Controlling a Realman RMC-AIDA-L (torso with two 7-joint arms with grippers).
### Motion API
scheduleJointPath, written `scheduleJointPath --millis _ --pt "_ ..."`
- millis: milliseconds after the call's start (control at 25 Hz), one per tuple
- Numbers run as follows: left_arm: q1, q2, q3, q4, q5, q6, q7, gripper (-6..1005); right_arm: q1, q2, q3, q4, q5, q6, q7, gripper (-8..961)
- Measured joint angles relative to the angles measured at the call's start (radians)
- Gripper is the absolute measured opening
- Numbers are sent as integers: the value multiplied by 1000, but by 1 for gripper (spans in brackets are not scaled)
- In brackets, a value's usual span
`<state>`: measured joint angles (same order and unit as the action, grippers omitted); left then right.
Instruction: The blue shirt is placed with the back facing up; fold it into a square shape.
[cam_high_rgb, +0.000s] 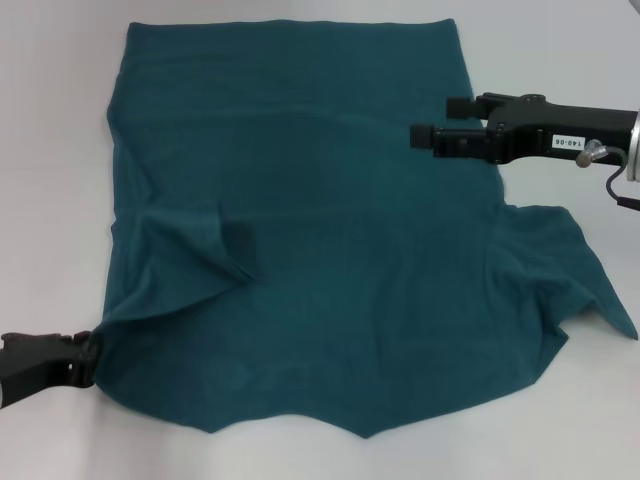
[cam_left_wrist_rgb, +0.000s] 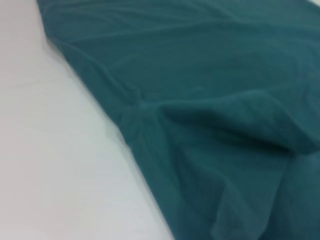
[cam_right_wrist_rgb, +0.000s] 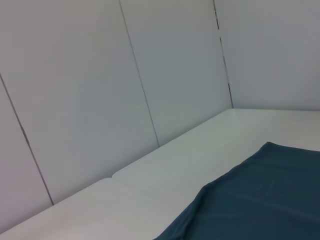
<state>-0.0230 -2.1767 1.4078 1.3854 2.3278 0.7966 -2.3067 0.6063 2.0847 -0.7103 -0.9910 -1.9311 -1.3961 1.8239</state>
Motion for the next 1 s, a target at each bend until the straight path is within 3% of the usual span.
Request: scheduleJointPath --millis 800,1000 --pt "-33 0 -33 -4 -27 77 33 114 0 0 0 2 0 -3 0 911" --pt "-37 0 -30 -4 -25 78 38 318 0 0 0 2 1 -5 0 912"
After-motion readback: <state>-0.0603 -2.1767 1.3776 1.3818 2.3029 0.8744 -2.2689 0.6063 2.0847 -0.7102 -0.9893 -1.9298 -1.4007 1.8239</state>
